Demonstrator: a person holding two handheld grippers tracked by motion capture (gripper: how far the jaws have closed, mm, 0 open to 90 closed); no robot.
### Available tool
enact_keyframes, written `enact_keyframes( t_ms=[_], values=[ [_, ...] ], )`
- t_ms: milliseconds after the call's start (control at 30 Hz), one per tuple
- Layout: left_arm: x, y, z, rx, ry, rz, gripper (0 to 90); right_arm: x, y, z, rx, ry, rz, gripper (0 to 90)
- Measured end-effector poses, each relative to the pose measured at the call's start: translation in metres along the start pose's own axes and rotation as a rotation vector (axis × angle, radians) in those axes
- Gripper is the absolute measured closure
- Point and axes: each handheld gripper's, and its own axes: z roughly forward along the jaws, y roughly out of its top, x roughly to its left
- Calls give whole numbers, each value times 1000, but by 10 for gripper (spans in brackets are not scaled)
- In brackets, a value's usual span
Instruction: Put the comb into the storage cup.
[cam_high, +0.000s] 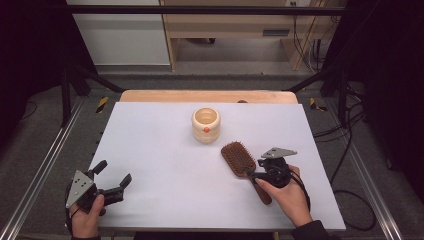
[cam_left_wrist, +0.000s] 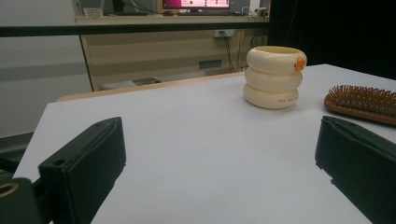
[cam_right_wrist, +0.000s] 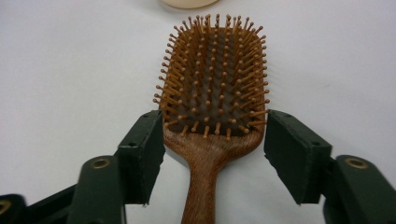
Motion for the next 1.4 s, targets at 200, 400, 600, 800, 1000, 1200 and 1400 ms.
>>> enact_keyframes(
  t_ms=[200, 400, 600, 800, 1000, 1200, 1400],
  values=[
    [0, 0, 0, 0, 2, -1, 18, 2, 0, -3, -21, -9, -6, 225],
    [0, 0, 0, 1, 0, 1, 18, 4, 2, -10, -87, -30, 0, 112],
    [0, 0, 0, 0, 1, -1, 18, 7, 1, -11, -113, -31, -27, 69],
    [0, 0, 1, 2, 0, 1, 18, 11, -2, -9, -44, -11, -60, 67],
    [0, 0, 1, 2, 0, 0, 18, 14, -8, -6, 40, -4, -76, 90],
    [0, 0, 1, 5, -2, 2, 18, 12, -11, -5, 98, -13, -74, 121],
    [-1, -1, 1, 8, -4, 1, 18, 8, -12, -2, 136, -14, -62, 119]
  ],
)
